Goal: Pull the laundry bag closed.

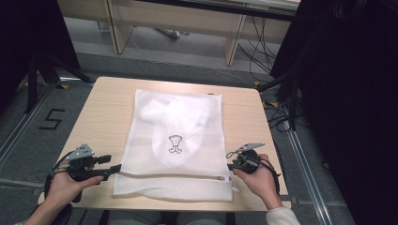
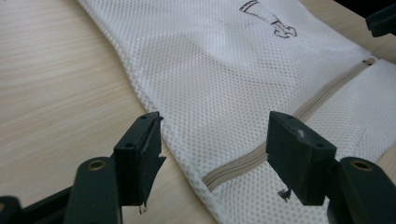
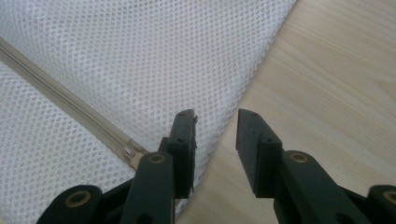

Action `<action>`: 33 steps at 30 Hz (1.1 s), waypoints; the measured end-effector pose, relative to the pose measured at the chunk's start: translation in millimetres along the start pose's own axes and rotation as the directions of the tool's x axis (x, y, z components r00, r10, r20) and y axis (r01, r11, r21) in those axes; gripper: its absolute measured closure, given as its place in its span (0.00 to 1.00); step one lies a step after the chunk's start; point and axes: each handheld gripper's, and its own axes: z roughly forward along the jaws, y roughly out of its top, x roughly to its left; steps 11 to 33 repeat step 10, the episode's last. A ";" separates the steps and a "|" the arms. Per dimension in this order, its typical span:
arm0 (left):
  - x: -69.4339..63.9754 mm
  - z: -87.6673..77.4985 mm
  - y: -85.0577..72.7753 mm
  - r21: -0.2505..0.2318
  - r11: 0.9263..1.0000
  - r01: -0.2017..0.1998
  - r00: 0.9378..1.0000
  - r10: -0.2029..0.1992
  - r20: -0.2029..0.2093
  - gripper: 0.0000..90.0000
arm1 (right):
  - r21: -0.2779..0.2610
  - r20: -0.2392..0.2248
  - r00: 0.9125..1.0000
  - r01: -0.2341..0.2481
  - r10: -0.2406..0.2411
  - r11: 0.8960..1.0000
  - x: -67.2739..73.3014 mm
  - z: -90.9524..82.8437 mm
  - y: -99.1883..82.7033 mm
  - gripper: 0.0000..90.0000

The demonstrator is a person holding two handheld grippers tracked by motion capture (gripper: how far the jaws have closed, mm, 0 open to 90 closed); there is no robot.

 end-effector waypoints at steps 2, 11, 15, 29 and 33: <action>2.4 0.5 -1.6 0.022 1.000 0.011 1.000 -0.011 -0.025 0.38 | 0.009 -0.001 1.000 -0.008 0.008 1.000 1.0 0.4 0.3 0.74; 5.0 0.4 -2.9 0.045 0.999 0.029 1.000 -0.028 -0.012 0.39 | -0.029 -0.004 1.000 -0.030 0.030 0.999 0.8 2.5 -3.6 0.69; 5.0 0.4 -2.9 0.045 0.999 0.029 1.000 -0.028 -0.012 0.39 | -0.029 -0.004 1.000 -0.030 0.030 0.999 0.8 2.5 -3.6 0.69; 5.0 0.4 -2.9 0.045 0.999 0.029 1.000 -0.028 -0.012 0.39 | -0.029 -0.004 1.000 -0.030 0.030 0.999 0.8 2.5 -3.6 0.69; 5.0 0.4 -2.9 0.045 0.999 0.029 1.000 -0.028 -0.012 0.39 | -0.029 -0.004 1.000 -0.030 0.030 0.999 0.8 2.5 -3.6 0.69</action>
